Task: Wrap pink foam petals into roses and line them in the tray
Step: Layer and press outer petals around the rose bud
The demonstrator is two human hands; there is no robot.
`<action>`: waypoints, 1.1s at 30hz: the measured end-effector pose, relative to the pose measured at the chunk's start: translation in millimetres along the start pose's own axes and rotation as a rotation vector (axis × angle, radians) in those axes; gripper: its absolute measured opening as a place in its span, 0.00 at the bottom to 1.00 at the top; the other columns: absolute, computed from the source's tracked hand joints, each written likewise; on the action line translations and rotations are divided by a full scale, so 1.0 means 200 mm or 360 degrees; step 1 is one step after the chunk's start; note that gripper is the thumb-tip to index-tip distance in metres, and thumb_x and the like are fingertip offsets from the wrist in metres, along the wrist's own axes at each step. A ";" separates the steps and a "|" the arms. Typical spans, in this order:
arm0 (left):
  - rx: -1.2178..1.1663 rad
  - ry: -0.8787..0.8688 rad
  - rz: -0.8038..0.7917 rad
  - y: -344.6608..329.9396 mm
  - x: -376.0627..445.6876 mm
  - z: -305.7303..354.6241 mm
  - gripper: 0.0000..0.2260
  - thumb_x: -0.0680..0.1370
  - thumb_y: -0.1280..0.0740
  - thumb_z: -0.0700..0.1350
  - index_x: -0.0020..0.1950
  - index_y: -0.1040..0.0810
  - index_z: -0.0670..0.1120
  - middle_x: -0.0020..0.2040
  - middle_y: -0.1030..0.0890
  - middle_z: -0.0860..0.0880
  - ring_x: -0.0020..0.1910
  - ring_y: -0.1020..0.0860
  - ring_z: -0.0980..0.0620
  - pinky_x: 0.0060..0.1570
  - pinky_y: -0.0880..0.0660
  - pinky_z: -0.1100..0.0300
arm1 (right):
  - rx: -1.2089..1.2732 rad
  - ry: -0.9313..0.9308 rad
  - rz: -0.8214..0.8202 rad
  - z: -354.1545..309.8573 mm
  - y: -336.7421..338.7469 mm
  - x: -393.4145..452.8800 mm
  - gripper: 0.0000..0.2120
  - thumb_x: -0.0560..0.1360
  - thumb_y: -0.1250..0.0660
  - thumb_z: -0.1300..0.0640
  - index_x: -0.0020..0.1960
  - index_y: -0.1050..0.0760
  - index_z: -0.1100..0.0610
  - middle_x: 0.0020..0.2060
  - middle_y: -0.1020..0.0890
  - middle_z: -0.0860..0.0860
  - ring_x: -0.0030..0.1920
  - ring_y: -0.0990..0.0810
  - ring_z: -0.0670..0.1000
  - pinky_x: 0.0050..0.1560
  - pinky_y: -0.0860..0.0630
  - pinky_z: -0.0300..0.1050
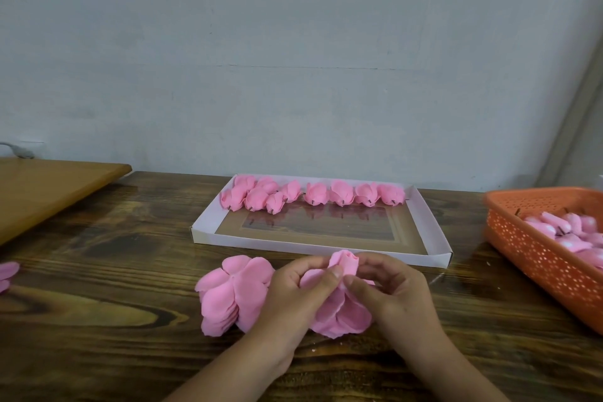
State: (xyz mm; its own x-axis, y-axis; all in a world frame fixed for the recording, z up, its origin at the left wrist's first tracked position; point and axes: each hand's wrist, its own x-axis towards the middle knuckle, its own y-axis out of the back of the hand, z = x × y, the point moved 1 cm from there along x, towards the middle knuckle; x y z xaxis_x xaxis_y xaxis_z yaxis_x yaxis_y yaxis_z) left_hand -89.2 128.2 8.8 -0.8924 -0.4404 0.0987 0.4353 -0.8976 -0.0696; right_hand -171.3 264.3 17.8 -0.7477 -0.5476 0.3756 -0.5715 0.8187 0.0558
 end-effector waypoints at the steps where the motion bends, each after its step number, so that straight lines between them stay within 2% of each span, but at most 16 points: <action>1: 0.0005 0.0002 -0.0008 0.00 0.00 -0.01 0.15 0.70 0.26 0.60 0.52 0.14 0.53 0.49 0.13 0.48 0.51 0.14 0.50 0.47 0.18 0.56 | 0.0010 0.0000 0.0045 0.00 0.00 0.00 0.13 0.72 0.27 0.70 0.50 0.15 0.54 0.43 0.13 0.52 0.47 0.14 0.51 0.47 0.18 0.43; 3: 0.0003 0.0036 0.0011 0.01 0.00 -0.01 0.12 0.72 0.25 0.55 0.52 0.14 0.53 0.49 0.13 0.47 0.50 0.14 0.50 0.45 0.18 0.58 | 0.0031 -0.0002 0.0131 0.00 0.01 0.00 0.15 0.72 0.28 0.70 0.48 0.15 0.51 0.43 0.13 0.51 0.46 0.14 0.51 0.47 0.18 0.42; 5: -0.0028 0.0107 0.0069 0.01 0.00 -0.02 0.05 0.77 0.27 0.46 0.53 0.14 0.51 0.50 0.13 0.47 0.51 0.14 0.49 0.46 0.18 0.58 | 0.0059 -0.0012 0.0178 0.00 0.02 0.01 0.15 0.72 0.28 0.70 0.46 0.14 0.49 0.43 0.12 0.50 0.45 0.14 0.50 0.47 0.18 0.41; 6: -0.0037 0.0145 0.0104 0.02 0.00 -0.01 0.05 0.79 0.29 0.43 0.53 0.14 0.50 0.50 0.13 0.47 0.51 0.14 0.49 0.46 0.18 0.58 | 0.0080 -0.0024 0.0182 0.00 0.02 0.01 0.15 0.72 0.28 0.69 0.46 0.14 0.49 0.43 0.12 0.51 0.45 0.14 0.50 0.47 0.18 0.41; 9: -0.0050 0.0224 0.0202 0.02 0.00 0.00 0.05 0.80 0.30 0.43 0.51 0.15 0.49 0.47 0.12 0.47 0.49 0.14 0.48 0.50 0.16 0.49 | 0.0093 -0.0025 0.0138 0.00 0.02 0.01 0.14 0.72 0.28 0.70 0.47 0.15 0.51 0.44 0.13 0.52 0.47 0.14 0.52 0.49 0.18 0.47; 13: -0.0119 0.0275 0.0278 0.02 -0.01 0.03 0.04 0.80 0.30 0.43 0.52 0.16 0.45 0.47 0.12 0.45 0.48 0.13 0.44 0.53 0.18 0.38 | 0.0036 0.0021 0.0029 -0.01 0.00 0.00 0.19 0.72 0.28 0.71 0.49 0.16 0.47 0.46 0.13 0.51 0.49 0.14 0.52 0.50 0.18 0.47; 15: -0.0097 0.0261 0.0307 0.02 -0.01 0.03 0.04 0.80 0.29 0.44 0.50 0.14 0.46 0.46 0.12 0.46 0.47 0.13 0.45 0.52 0.18 0.40 | 0.0006 0.0026 0.0012 0.00 0.00 0.00 0.19 0.73 0.28 0.71 0.49 0.16 0.47 0.46 0.13 0.51 0.48 0.14 0.52 0.50 0.17 0.49; 18: -0.0048 0.0250 0.0329 0.02 -0.01 0.03 0.05 0.79 0.29 0.45 0.48 0.13 0.50 0.45 0.12 0.49 0.46 0.13 0.49 0.49 0.17 0.49 | -0.0033 0.0045 -0.0024 0.00 0.00 0.00 0.19 0.73 0.29 0.72 0.49 0.16 0.47 0.45 0.13 0.52 0.47 0.14 0.53 0.49 0.17 0.51; 23: -0.0098 0.0232 0.0238 0.01 -0.01 0.04 0.08 0.80 0.31 0.51 0.48 0.12 0.52 0.47 0.12 0.49 0.48 0.14 0.51 0.53 0.18 0.54 | -0.0113 0.0035 -0.0067 -0.01 -0.01 -0.01 0.18 0.74 0.29 0.70 0.49 0.16 0.46 0.46 0.13 0.50 0.49 0.15 0.52 0.50 0.17 0.52; 27: -0.0100 0.0218 0.0104 0.00 0.00 0.04 0.19 0.83 0.39 0.56 0.51 0.13 0.46 0.49 0.13 0.43 0.52 0.14 0.45 0.59 0.20 0.43 | -0.0098 0.0045 0.0000 -0.02 0.00 0.00 0.19 0.73 0.29 0.69 0.48 0.16 0.44 0.45 0.13 0.48 0.47 0.14 0.50 0.49 0.18 0.44; 29: -0.0143 0.0238 -0.0028 0.01 0.00 0.04 0.19 0.82 0.42 0.53 0.54 0.13 0.45 0.51 0.13 0.42 0.53 0.15 0.43 0.57 0.19 0.41 | -0.0067 0.0045 0.0018 -0.02 0.00 0.00 0.19 0.73 0.28 0.69 0.48 0.15 0.44 0.45 0.13 0.48 0.47 0.14 0.49 0.48 0.19 0.40; 31: -0.0139 0.0210 -0.0127 0.02 0.00 0.06 0.17 0.80 0.41 0.48 0.55 0.14 0.46 0.52 0.13 0.41 0.54 0.15 0.43 0.53 0.18 0.41 | -0.0045 0.0049 0.0018 -0.02 0.00 0.01 0.19 0.73 0.28 0.69 0.49 0.15 0.44 0.45 0.13 0.48 0.48 0.14 0.49 0.47 0.20 0.37; 33: -0.0099 0.0149 -0.0134 0.02 0.00 0.06 0.13 0.81 0.38 0.43 0.56 0.14 0.46 0.53 0.13 0.42 0.54 0.15 0.43 0.55 0.19 0.40 | -0.0033 0.0051 0.0019 -0.03 0.01 0.01 0.19 0.73 0.28 0.69 0.49 0.15 0.44 0.45 0.13 0.49 0.48 0.14 0.49 0.47 0.20 0.38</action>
State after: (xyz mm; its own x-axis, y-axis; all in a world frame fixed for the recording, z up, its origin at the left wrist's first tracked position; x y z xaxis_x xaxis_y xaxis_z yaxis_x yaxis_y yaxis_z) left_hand -86.0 124.2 19.7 -0.9339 -0.3573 0.0138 0.3528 -0.9271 -0.1267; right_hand -171.1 265.3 23.5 -0.7432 -0.5321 0.4056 -0.5552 0.8288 0.0699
